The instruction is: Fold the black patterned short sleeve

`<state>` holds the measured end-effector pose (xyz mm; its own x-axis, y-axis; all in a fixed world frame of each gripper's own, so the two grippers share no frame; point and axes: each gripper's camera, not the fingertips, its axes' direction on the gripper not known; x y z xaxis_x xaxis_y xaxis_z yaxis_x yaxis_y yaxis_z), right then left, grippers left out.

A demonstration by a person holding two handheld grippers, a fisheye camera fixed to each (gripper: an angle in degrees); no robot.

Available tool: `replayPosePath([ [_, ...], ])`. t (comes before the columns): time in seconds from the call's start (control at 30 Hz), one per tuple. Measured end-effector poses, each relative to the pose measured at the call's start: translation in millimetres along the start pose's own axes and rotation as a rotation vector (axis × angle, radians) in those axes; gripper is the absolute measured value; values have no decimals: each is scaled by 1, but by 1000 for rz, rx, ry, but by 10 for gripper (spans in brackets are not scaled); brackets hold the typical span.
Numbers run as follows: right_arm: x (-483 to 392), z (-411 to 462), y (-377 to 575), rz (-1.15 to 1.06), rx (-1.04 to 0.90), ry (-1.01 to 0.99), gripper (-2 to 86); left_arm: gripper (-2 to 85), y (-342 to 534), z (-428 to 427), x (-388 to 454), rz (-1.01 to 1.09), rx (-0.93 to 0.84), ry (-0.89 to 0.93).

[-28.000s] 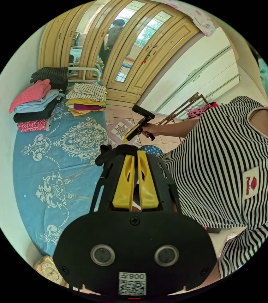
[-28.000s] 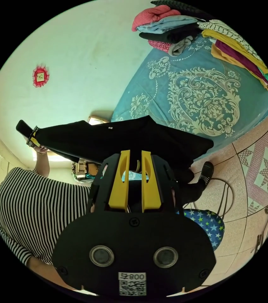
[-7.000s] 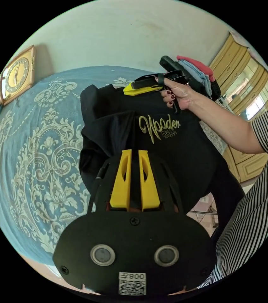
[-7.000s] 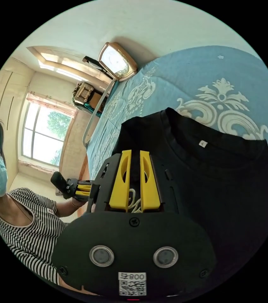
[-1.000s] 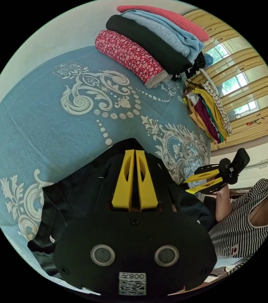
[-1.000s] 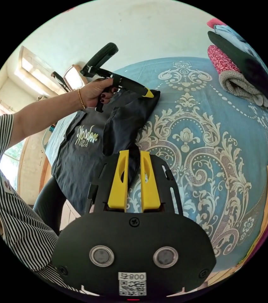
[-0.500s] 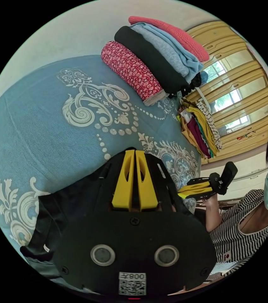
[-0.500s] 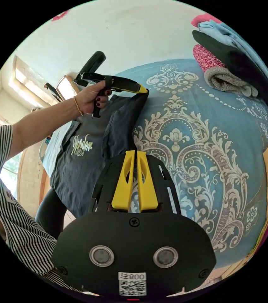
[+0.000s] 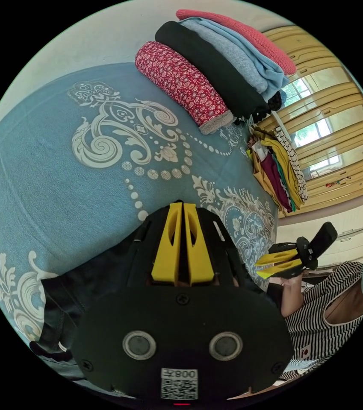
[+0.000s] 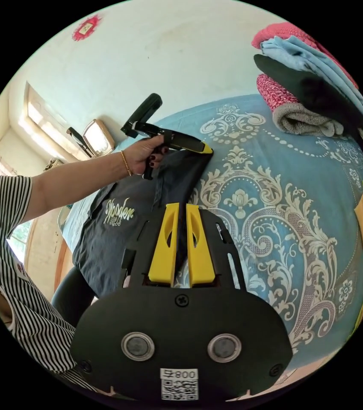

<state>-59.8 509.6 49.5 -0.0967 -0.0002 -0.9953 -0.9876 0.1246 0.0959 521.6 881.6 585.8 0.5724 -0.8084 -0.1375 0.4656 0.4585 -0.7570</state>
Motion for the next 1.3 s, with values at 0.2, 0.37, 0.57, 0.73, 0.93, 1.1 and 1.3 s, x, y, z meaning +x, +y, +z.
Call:
replayPosePath([
  [0.2, -7, 40, -8, 5, -184, 120, 10, 5, 3, -13, 16, 7, -5, 13],
  [0.37, 14, 38, -4, 80, -166, 0, 1, 5, 10, -51, 33, -5, 83, -7],
  [0.57, 24, 38, -1, 108, -151, -26, 0, 2, 35, -74, 75, 61, 79, 60],
  [0.73, 36, 38, 3, 148, -137, -70, 0, 1, 53, -50, 106, 109, -25, -83],
  [0.93, 35, 24, 6, 109, -48, -55, 0, 1, 88, -96, 154, 133, 141, -44],
  [1.1, 50, 42, 7, 156, -113, -75, 0, 1, 111, -90, 166, 65, 87, -69],
  [1.3, 71, 45, 8, 207, -84, -130, 0, 1, 152, -133, 188, -20, 94, -102],
])
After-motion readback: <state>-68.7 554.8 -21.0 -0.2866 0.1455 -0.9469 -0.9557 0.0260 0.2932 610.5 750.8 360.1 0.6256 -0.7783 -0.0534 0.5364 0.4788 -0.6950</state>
